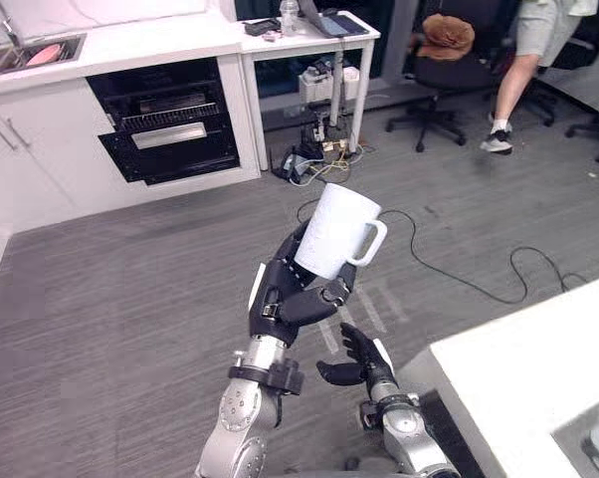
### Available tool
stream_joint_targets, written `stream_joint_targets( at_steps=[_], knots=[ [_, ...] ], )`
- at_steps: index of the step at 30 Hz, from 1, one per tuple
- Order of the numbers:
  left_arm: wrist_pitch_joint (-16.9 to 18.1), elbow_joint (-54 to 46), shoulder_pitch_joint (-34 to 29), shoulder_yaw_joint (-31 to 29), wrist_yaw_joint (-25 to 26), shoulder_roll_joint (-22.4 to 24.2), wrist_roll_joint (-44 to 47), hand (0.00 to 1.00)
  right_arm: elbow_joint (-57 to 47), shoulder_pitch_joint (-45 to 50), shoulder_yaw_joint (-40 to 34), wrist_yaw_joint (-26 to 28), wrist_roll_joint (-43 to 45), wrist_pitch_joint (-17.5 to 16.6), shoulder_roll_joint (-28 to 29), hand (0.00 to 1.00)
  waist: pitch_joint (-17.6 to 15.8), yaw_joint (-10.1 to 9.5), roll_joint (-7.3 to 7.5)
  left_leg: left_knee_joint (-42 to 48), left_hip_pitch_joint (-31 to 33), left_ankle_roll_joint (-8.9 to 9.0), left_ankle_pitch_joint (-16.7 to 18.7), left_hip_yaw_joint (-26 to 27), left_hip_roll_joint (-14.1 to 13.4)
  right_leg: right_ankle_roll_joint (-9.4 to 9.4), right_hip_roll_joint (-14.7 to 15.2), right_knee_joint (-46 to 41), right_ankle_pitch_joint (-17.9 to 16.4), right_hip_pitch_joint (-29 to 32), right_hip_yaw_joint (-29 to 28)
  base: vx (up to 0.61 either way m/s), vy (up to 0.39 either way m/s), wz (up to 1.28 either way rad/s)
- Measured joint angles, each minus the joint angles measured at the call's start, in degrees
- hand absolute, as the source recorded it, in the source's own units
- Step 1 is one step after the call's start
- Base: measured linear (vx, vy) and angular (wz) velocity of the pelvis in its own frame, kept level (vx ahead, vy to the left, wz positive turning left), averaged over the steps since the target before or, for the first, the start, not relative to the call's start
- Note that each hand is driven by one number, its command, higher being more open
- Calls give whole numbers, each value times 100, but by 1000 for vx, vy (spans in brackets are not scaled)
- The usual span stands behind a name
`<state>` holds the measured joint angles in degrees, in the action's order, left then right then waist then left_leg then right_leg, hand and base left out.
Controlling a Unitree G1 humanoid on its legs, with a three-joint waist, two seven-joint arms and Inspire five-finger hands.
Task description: Walk over to the sink, pick up the cup, carry it to the dishwasher, place the cup inside the dishwasher, then close the dishwasher door
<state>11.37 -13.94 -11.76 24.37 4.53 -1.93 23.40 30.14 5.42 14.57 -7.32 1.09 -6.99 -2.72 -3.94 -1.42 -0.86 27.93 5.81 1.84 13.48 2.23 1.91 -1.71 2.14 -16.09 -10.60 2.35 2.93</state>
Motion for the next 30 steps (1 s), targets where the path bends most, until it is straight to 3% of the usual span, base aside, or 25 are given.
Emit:
stream_joint_targets(
  at_steps=[1,3,4,5,6,7,8,9,11,15,17,20,22,23,25,26,27,28,30],
  knots=[
    [1,0,0,-22,-2,28,24,30,-110,71,6,-17,3,-3,-7,90,-13,-1,10,408,138,65,35,144,-72,17,-2,84,-3,-162,33,229,-42,30],
    [43,-7,2,-90,-2,96,31,30,-379,193,-6,-92,3,-38,-8,90,-8,-81,3,1147,534,4,362,705,-717,90,-54,238,-47,-504,58,215,20,10],
    [43,-6,3,-100,-2,99,34,30,-382,185,-18,-102,3,-64,-10,90,1,-78,-19,1006,611,20,366,733,-877,89,-61,238,-47,-523,61,153,65,-1],
    [42,-2,2,-100,-3,99,35,30,-384,187,-26,-116,3,-88,-16,90,13,-80,-61,474,633,40,145,810,-1104,77,-77,239,-60,-538,71,98,114,2],
    [46,15,13,-74,-29,68,41,30,-338,184,-70,-120,3,-109,-20,90,47,-95,-75,-72,565,43,-119,822,-1067,-58,-28,262,-195,-554,22,158,177,17],
    [45,79,33,-108,-31,37,60,30,-271,186,-86,-124,3,-114,21,90,46,-46,104,-448,465,-68,-245,855,-819,-78,169,421,-206,-550,24,153,193,25],
    [45,115,40,-121,-31,32,99,30,-233,192,-92,-122,3,-120,24,90,39,-34,166,-582,452,-98,-325,858,-707,-95,248,519,-196,-556,30,116,147,35],
    [42,192,41,-142,-26,27,148,30,-132,197,-149,-93,3,-119,21,90,12,-42,179,-707,456,-149,-393,868,-574,-230,359,702,-113,-609,70,83,134,22],
    [37,319,35,-146,-14,-17,148,30,101,195,-221,-83,2,-117,13,90,-30,-87,116,-754,407,-153,-397,894,-482,-316,442,852,-53,-724,91,59,109,15],
    [28,321,11,-87,-12,-67,146,30,307,188,-290,-67,-10,-97,-9,90,-35,-63,108,-1085,158,-171,-507,941,-399,-290,504,729,-54,-733,-2,0,19,-5],
    [28,278,9,36,-22,-94,141,30,359,125,-293,-66,-13,-98,-80,90,-48,-71,131,-1375,4,-201,-584,1063,-321,-114,578,382,-204,-547,-121,-57,11,-26],
    [5,217,7,236,-109,-220,117,30,575,-39,-306,-71,-25,-76,-196,90,-100,3,211,-1831,-293,-271,-698,1144,-144,-117,752,-566,-460,-165,-277,-50,-3,-10],
    [-6,213,32,333,-180,-260,76,30,575,-13,-303,-61,-26,-67,-230,90,-98,137,206,-1987,-386,-361,-812,959,-78,39,690,-1303,-449,119,-459,26,12,41],
    [-7,222,69,333,-202,-284,9,30,576,0,-303,-52,-27,-65,-253,90,-136,227,172,-1999,-412,-392,-856,761,-140,371,470,-1842,-457,426,-767,59,-22,64],
    [-8,265,209,324,-200,-300,4,30,514,83,-276,-35,-30,-65,-227,90,-152,272,131,-1991,-318,-325,-906,404,-251,251,46,-1490,-685,561,-1372,44,-80,90],
    [0,271,318,298,-192,-303,5,30,458,135,-257,-17,-32,-65,-191,90,-132,268,176,-1993,-203,-266,-958,173,-227,137,-109,-1092,-636,659,-1690,56,-146,118],
    [38,263,399,271,-187,-328,10,30,377,190,-252,-18,-31,-67,-147,90,-122,248,353,-1962,-135,-176,-1021,-31,-67,-61,2,-543,-232,650,-1822,76,-155,116],
    [41,307,417,252,-187,-291,11,30,385,195,-250,-17,-31,-65,-136,90,-148,255,330,-1933,-137,-152,-1018,-145,-45,-154,51,-597,-196,610,-1671,124,-172,97],
    [15,294,311,221,-165,-204,-1,30,347,228,-250,-9,-30,-48,-206,90,-69,59,161,-2033,-173,-72,-1072,-291,-150,-89,-12,-412,-160,469,-1467,159,-143,53]
  ],
)
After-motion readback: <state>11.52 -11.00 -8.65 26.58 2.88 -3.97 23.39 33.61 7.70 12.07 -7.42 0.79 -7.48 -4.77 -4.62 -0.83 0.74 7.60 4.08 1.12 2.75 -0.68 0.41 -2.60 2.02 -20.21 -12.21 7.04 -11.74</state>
